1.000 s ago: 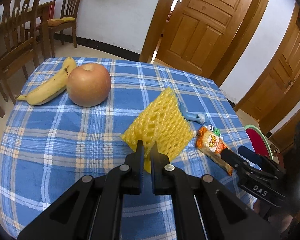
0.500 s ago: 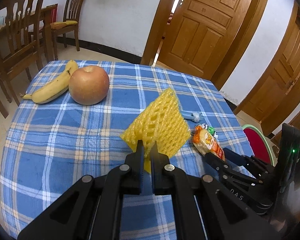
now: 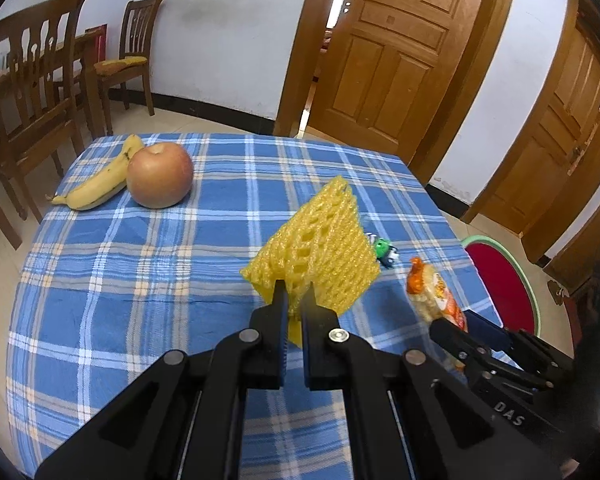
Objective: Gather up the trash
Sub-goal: 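Carry yellow foam net and orange snack bag over the red bucket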
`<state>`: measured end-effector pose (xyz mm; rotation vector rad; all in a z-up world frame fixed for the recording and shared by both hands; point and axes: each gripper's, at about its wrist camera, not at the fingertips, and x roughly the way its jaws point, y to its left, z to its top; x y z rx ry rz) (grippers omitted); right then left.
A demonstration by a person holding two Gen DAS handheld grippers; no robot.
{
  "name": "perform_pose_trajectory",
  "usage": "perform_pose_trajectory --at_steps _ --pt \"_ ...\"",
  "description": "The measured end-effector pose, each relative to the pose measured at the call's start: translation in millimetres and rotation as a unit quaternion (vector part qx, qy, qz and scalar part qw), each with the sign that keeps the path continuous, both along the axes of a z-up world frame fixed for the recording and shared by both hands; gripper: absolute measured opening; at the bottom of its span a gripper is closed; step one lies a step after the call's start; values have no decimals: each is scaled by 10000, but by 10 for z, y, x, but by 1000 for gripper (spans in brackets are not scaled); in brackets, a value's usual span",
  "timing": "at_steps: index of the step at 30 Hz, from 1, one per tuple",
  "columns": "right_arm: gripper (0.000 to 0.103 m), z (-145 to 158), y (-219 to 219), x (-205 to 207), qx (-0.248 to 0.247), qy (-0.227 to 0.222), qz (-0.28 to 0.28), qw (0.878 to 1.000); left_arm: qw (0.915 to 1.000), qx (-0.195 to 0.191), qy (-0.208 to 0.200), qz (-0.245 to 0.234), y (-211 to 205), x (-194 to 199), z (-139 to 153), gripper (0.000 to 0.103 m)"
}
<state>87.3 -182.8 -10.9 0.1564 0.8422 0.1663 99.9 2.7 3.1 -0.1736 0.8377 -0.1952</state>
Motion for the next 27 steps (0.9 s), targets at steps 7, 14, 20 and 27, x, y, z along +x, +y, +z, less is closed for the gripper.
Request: perform_pose_trajectory --at_steps 7,14,20,27 --pt "47 158 -342 -219 161 -179 -499 9985 9991 75 -118 -394 -333 -23 122 4" --pt "47 262 -772 -352 210 -348 -1087 9932 9957 104 -174 -907 -791 71 232 4" --pt "47 267 -1161 -433 289 -384 -1656 9850 9925 125 -98 -1216 -1174 208 217 4" --pt "47 158 -1565 -479 417 -305 -2122 9759 9878 238 117 -1533 -1641 331 56 4"
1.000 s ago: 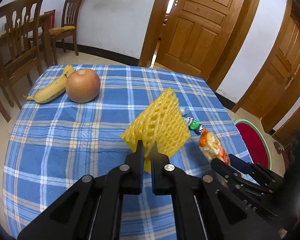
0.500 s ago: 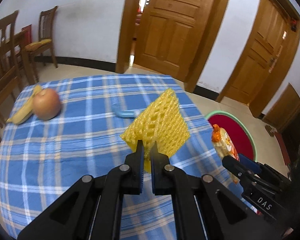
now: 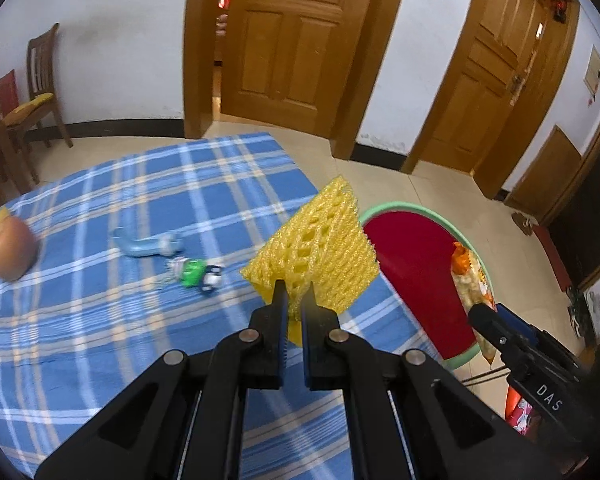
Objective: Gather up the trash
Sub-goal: 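Carry yellow foam net and orange snack bag over the red bucket, then open both grippers to drop net and snack bag into the bucket, then move both grippers back toward the blue toy and green figure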
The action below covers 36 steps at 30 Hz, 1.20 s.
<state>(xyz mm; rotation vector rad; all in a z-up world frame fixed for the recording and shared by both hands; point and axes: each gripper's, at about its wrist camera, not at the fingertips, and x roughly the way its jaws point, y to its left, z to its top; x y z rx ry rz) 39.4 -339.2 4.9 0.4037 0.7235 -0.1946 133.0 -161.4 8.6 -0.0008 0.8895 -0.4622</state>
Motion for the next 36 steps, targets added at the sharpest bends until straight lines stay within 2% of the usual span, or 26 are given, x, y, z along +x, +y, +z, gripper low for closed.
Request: perform_pose_trajectory --at_steps 15,21,23,27,36 --pt "48 -324 -470 -20 297 248 -424 9984 9978 385 60 -543 -834 202 -269 4" --pt "49 -352 -540 -20 325 211 -518 9979 9972 374 94 -641 -1004 237 -332 5" --pt "49 -351 -565 -28 327 191 -570 9977 9968 383 77 -694 -1042 233 -334 10" --pt "49 -336 -582 -55 343 168 -629 9973 9970 320 41 -711 -1037 222 -311 33" --pt "49 -238 -513 -100 275 65 -599 9978 9975 264 -179 -633 -885 124 -123 36"
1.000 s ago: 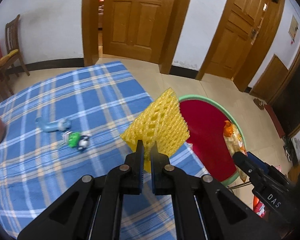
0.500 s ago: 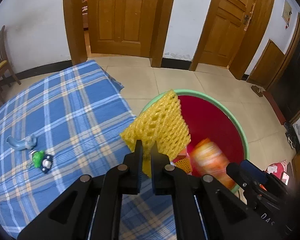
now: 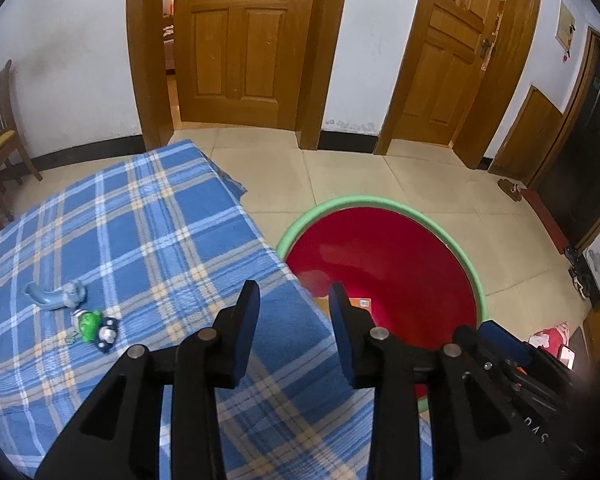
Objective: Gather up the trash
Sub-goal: 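Move both grippers back toward the blue toy and green figure, then grasp the blue toy with the left gripper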
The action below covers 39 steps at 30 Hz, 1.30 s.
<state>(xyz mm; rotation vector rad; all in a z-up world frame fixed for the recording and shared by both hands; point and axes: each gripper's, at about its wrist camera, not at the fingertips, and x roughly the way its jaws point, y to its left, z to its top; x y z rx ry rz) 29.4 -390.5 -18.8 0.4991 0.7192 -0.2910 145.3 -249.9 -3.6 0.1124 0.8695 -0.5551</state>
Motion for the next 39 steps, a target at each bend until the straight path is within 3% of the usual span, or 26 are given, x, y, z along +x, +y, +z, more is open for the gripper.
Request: perform_pose_trajectory --at_steps 11,23,39 --pt "53 275 329 -39 -166 -231 249 9993 9987 -30 -175 472 520 25 180 36" --pt "54 321 703 117 -289 -169 648 9973 9909 -23 -206 1333 1389 242 195 37" --pt "56 181 823 306 -342 73 763 9965 9809 76 294 1923 1918 762 -283 37"
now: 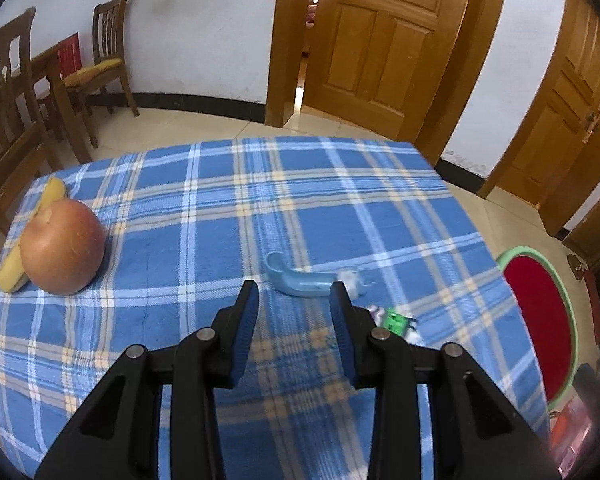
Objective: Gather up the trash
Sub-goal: 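Grasp the blue toy with the left gripper, then grasp green figure keychain with right gripper while left gripper holds blue toy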
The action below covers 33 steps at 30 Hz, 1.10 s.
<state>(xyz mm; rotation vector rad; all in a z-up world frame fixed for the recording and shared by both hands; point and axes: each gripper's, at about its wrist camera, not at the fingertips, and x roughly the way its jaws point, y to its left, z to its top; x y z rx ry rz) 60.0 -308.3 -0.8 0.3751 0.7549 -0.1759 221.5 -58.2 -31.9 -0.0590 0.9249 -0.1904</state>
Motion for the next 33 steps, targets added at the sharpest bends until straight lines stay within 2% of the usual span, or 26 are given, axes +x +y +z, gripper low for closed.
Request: perform_pose_trajectory --at_steps 10,14,17,27,33 --pt "56 -98 0 82 8 131 28 9999 10000 -62 -1 -24 -18 149 -153 35" --pt "56 -114 6 98 7 158 43 9999 10000 -45 28 -65 -38 209 -197 14" --pt "56 -112 12 100 -7 161 58 9999 10000 -84 0 -46 -38 218 -204 10" --pt "56 -26 156 180 -107 78 261 9996 9991 -253 -314 120 164 42 42 2" --pt "56 15 361 289 -148 36 545 9984 9980 -300 -486 257 395 -140 209 2"
